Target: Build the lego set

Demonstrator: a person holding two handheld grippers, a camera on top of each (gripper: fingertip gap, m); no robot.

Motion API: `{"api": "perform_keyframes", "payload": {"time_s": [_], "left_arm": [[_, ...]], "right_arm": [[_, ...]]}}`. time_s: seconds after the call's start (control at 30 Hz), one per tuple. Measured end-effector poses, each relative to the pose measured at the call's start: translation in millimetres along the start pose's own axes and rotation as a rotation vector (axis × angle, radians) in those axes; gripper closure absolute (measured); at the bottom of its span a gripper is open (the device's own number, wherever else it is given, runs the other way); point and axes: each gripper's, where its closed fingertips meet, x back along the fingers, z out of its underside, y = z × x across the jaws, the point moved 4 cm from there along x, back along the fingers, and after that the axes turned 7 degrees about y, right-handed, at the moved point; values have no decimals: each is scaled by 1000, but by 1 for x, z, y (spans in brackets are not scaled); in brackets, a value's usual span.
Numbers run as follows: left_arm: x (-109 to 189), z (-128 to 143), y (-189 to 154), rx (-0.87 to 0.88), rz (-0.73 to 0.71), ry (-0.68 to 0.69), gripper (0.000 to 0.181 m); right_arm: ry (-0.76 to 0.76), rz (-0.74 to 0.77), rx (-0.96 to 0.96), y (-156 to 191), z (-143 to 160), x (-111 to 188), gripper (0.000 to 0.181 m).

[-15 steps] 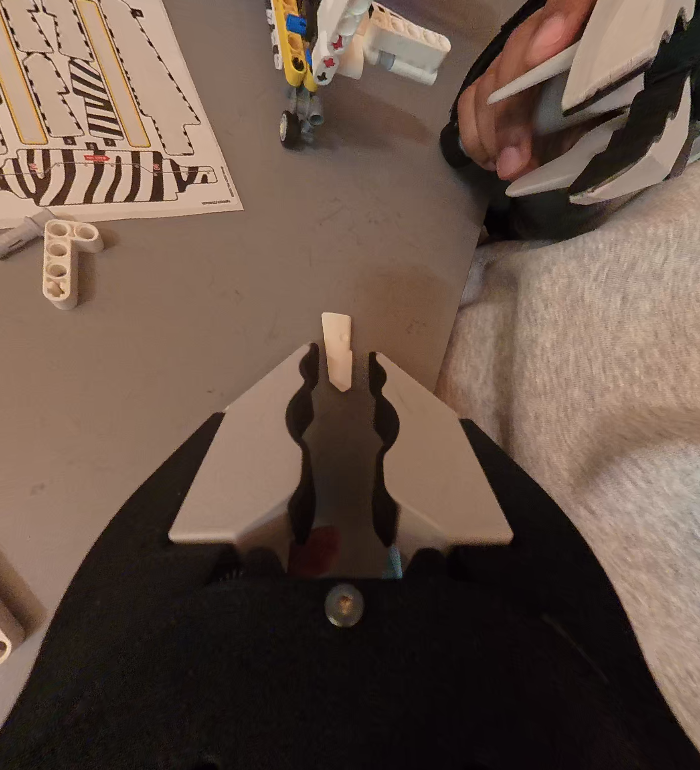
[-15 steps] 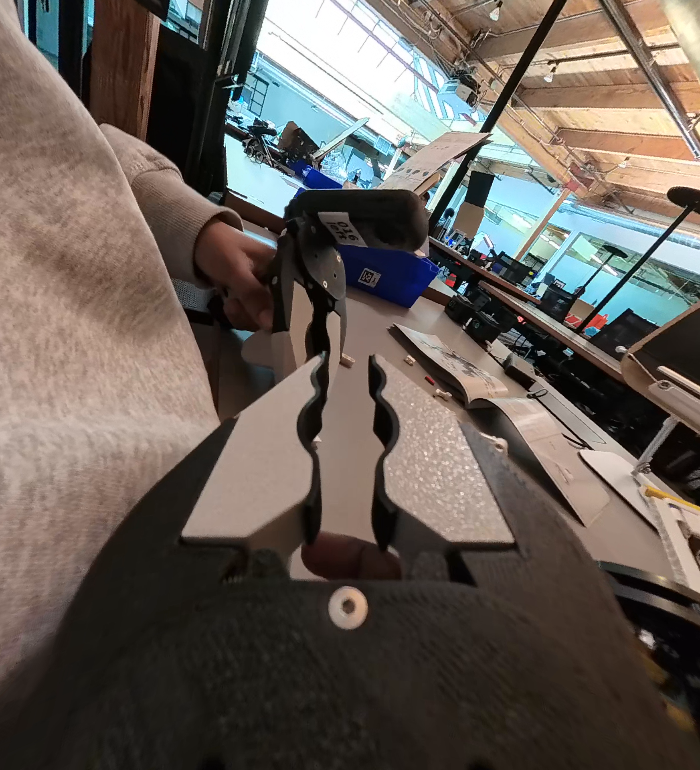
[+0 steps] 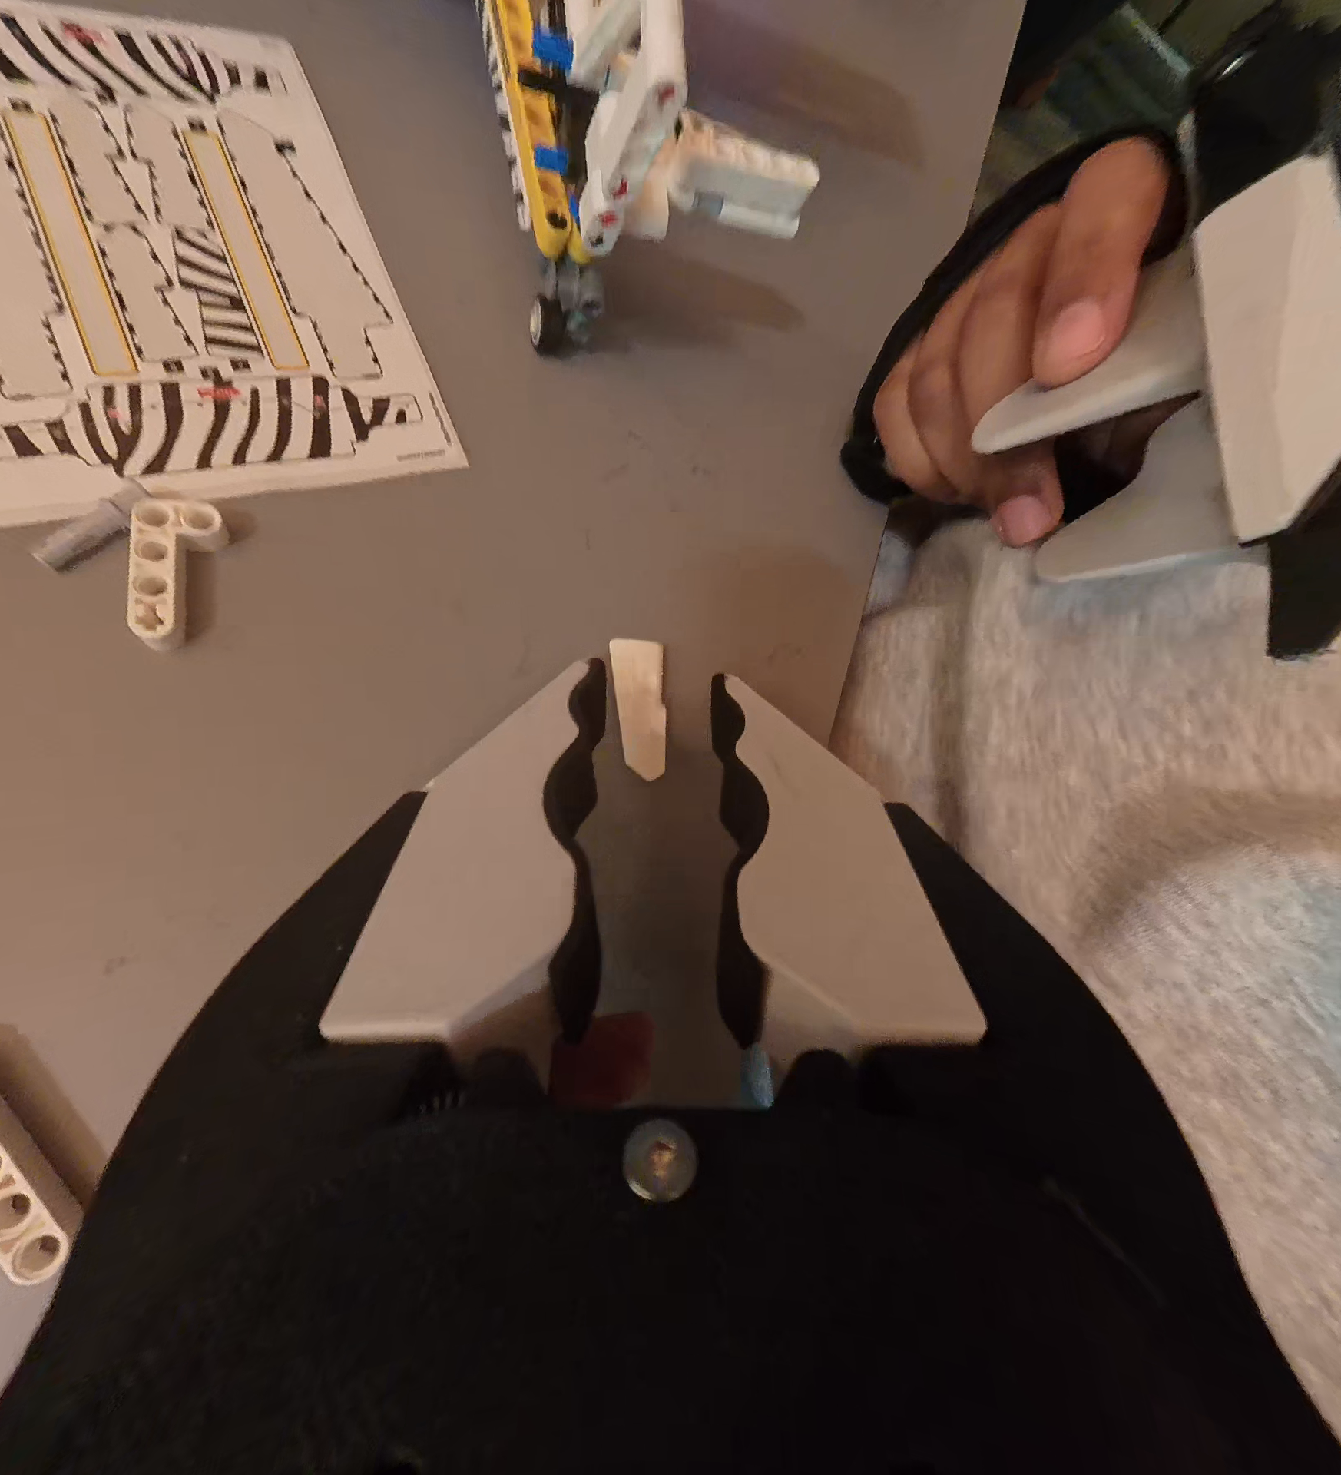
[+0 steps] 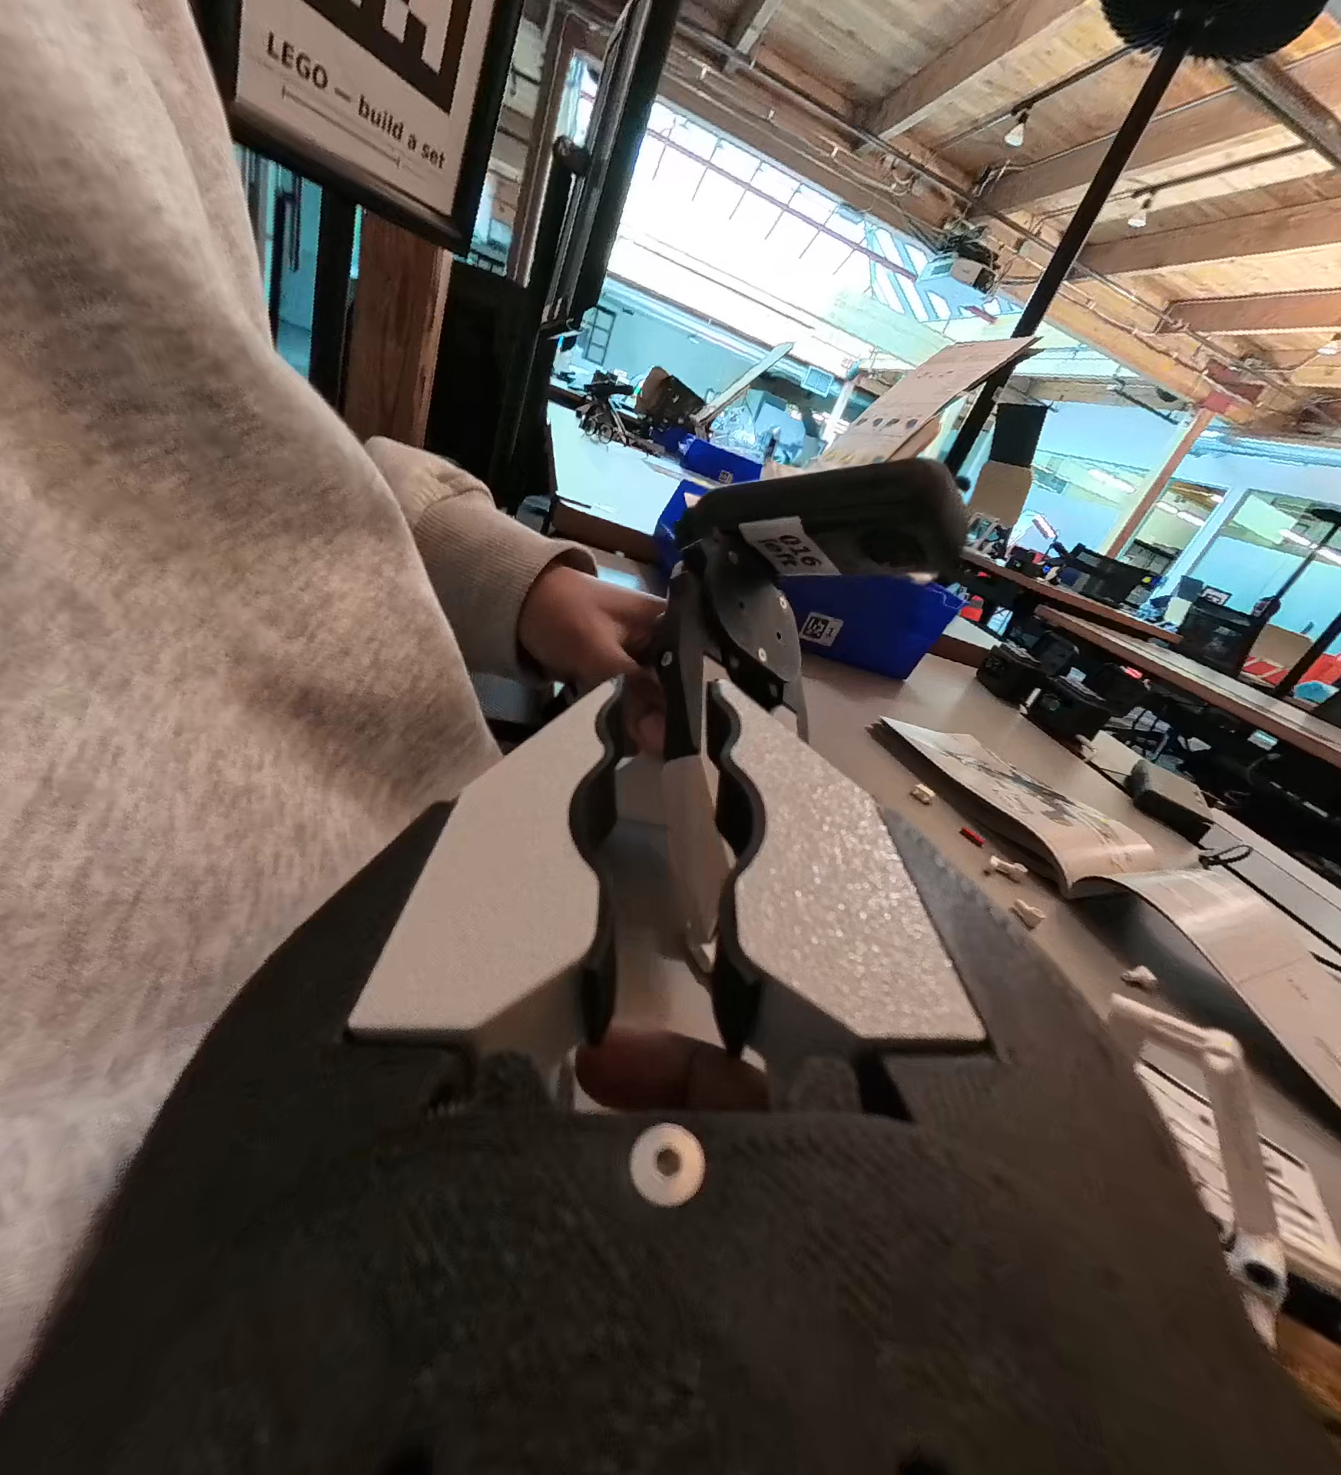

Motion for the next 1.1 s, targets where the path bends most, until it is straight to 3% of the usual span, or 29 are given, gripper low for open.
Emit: {"api": "perform_keyframes", "payload": {"time_s": [0.17,0.23,0.37,0.5,0.7,1.1], "left_arm": [[-1,-30,3,-18,-43,-105,149],[-14,-40,8,-47,-107,-97,132],[-39,-64,16,-105,-188,-80,130],[-51,-83,10,-120,-129,-47,135],[-60,-98,3,-160,-154,-64,146],[-110,-141,-23,-208,-21,-68,143]], "right_arm": [[-37,13,-50,-7,-2,4,164],[-52,0,-39,-5,-3,5,162],[-116,-18,-2,2,-9,8,163],[-107,3,20,0,-10,10,163],[-187,58,46,-5,-25,24,165],[-294,161,63,-17,-45,48,168]]}}
